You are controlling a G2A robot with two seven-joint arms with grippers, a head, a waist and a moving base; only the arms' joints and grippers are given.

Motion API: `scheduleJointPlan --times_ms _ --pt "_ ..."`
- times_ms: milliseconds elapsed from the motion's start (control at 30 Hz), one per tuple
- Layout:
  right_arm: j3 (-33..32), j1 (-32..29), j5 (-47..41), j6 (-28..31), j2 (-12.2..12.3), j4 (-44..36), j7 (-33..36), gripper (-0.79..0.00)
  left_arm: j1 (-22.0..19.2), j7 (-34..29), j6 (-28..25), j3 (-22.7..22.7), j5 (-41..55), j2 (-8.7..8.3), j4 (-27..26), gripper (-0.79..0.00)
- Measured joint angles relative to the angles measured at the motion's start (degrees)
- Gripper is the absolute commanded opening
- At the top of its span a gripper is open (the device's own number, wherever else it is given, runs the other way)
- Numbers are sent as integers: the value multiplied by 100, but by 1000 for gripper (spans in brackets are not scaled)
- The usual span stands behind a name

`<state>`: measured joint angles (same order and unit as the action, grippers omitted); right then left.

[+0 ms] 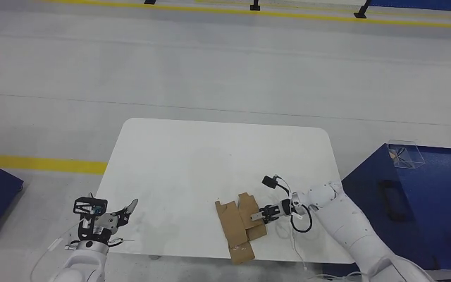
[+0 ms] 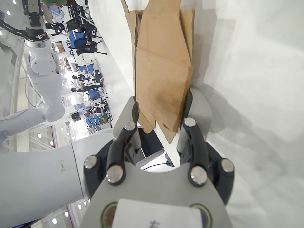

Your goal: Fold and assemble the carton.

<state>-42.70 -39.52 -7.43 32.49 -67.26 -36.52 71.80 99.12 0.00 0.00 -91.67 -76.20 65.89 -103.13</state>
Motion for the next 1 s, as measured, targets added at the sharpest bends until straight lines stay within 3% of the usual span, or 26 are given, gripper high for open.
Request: scheduleJointPlan --times_ms 100,300,533,733,1000 --pt "169 72 -215 19 -87 142 -20 -785 0 0 0 0 0 0 0 0" --pt "474 102 -726 257 -136 13 -255 -785 0 0 0 0 0 0 0 0" --pt "604 224 -1836 -8 152 -963 11 -785 0 0 0 0 0 0 0 0" --pt "268 190 -2356 -289 699 -2629 292 -785 0 0 0 0 0 0 0 0" --pt "-1148 -587 -2652 158 1528 -4579 -156 -785 0 0 0 0 0 0 0 0"
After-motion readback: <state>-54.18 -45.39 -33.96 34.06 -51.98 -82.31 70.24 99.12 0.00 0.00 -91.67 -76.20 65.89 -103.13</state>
